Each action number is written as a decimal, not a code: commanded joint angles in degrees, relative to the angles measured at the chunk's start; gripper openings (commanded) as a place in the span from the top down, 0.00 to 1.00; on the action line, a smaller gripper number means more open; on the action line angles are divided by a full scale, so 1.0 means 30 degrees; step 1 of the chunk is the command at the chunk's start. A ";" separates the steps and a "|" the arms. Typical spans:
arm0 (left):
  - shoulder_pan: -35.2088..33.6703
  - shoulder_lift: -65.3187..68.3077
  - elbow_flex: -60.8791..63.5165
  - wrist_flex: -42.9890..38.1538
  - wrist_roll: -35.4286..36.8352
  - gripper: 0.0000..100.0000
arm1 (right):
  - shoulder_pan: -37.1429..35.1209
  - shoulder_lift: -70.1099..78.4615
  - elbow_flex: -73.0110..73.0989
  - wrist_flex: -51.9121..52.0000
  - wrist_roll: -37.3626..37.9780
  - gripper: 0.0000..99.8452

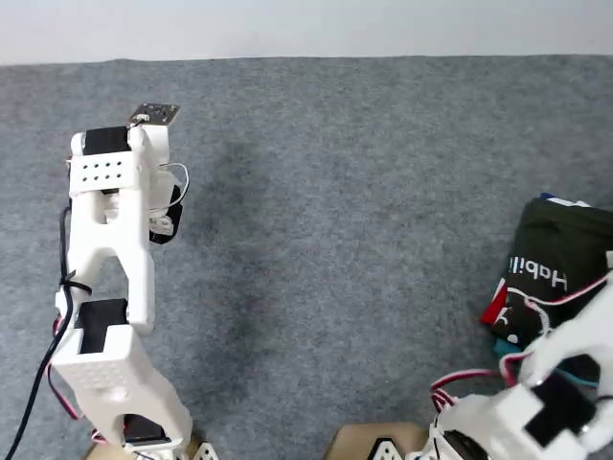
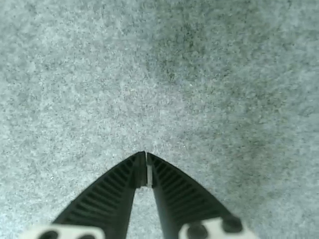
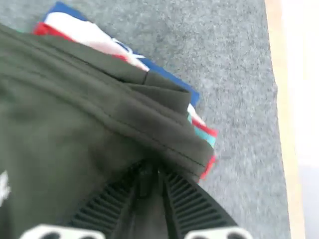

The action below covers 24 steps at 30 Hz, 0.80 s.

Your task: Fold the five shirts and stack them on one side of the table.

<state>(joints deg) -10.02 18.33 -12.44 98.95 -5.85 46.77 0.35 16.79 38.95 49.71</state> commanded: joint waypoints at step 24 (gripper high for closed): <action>0.0117 -0.1407 -0.0190 0.0469 -0.0088 0.99 | 0.0220 -0.2066 -0.4864 0.8454 0.0234 0.96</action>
<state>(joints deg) -10.02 18.33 -12.44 98.95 -5.85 46.95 0.18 5.63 57.58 50.33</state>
